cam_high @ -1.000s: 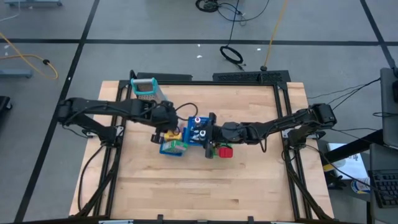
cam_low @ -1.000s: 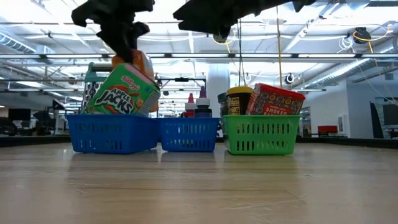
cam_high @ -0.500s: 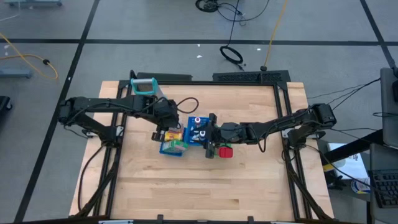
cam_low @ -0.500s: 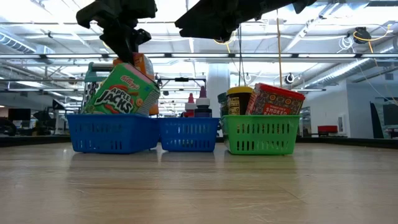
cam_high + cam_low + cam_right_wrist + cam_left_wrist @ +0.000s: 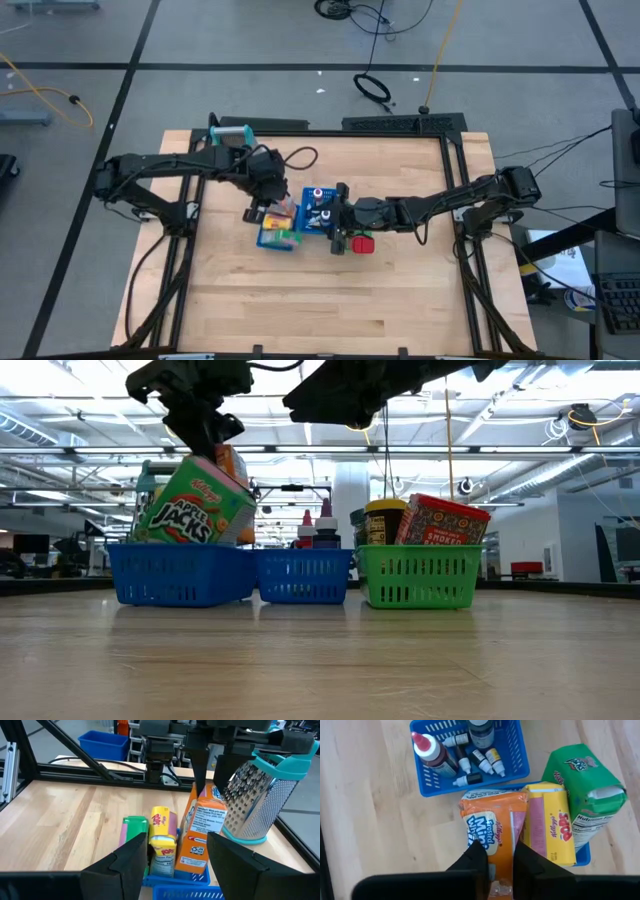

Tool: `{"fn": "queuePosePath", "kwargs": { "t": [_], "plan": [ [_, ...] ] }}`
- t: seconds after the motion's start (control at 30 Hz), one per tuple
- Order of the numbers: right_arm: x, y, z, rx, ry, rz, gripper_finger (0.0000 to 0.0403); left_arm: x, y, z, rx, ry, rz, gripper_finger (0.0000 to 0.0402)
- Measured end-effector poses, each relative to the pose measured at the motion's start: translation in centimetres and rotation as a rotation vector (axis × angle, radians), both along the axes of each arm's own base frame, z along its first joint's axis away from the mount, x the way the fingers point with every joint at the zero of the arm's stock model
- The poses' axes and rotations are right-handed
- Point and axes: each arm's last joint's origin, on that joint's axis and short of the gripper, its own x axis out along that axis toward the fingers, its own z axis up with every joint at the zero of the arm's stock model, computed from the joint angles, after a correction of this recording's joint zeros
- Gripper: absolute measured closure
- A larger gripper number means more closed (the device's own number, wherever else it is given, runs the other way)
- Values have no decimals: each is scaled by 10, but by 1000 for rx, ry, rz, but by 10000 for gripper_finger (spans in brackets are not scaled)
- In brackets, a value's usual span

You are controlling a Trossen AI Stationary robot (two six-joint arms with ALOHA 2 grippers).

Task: Pick & Place Kitchen Items
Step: Put the orange cereal box into the left blue bin

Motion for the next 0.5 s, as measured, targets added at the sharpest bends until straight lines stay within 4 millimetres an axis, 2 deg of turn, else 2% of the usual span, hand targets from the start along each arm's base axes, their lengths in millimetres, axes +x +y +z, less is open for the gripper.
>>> {"fn": "queuePosePath", "kwargs": {
  "t": [0.2,0.5],
  "plan": [
    [0,0,0,0,0,0,204,6,2,-9,-7,40,5,337],
    [-1,0,-2,-3,22,0,204,22,9,-35,-4,140,18,363]
  ]
}}
